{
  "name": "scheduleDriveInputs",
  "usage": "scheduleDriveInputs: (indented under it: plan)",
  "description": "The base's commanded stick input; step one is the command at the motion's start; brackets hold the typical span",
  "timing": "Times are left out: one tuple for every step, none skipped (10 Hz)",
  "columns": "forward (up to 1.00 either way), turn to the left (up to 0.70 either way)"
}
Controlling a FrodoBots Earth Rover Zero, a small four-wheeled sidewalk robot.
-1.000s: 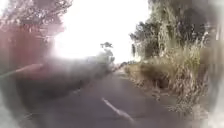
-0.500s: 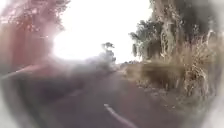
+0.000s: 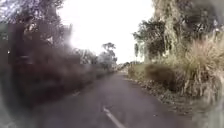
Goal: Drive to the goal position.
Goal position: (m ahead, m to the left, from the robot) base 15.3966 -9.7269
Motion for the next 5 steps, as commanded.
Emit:
scheduleDriveInputs:
  plan:
    - [0.50, 0.00]
    - [0.50, 0.00]
    - [0.50, 0.00]
    - [0.50, 0.00]
    - [0.50, 0.00]
